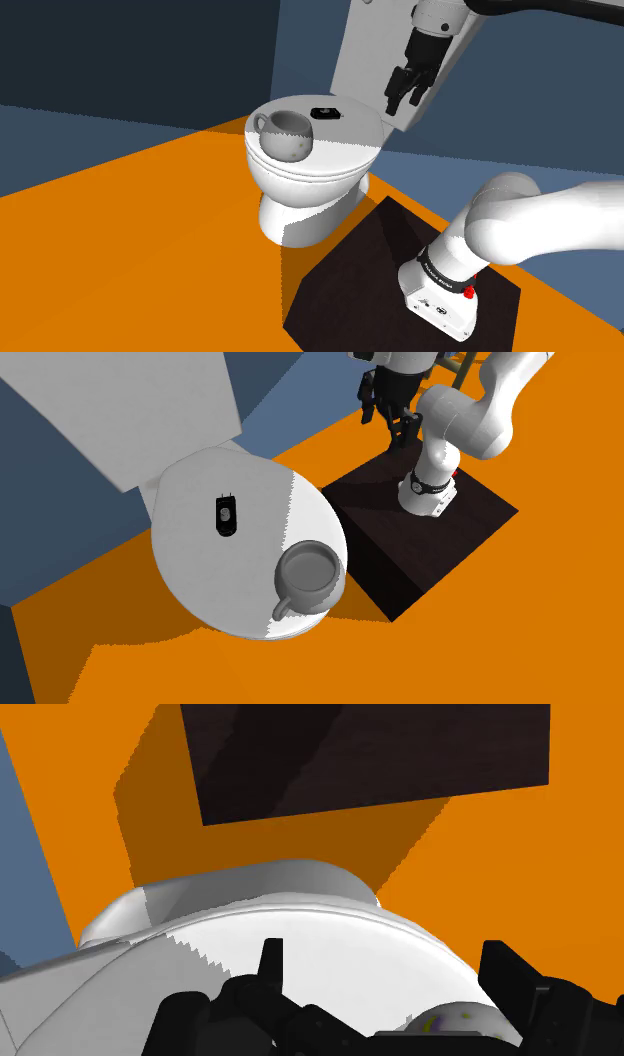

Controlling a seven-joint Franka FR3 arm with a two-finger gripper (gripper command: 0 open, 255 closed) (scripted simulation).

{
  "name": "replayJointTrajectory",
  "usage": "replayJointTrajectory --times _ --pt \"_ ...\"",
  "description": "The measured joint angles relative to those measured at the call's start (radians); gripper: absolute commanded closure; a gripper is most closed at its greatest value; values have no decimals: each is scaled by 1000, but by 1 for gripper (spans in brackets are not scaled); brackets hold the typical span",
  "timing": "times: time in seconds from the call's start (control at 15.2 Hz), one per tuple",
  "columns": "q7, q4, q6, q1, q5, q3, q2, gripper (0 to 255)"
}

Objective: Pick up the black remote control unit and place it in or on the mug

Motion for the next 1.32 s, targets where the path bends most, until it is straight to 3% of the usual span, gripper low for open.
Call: replayJointTrajectory --times 0.2,0.79,1.06,1.32 --pt "-53 -11 28 3 -19 -32 11 0" --pt "-456 12 254 38 -118 -268 210 0" --pt "-645 70 354 72 -114 -367 349 0" --pt "-843 156 435 114 -65 -454 509 0"
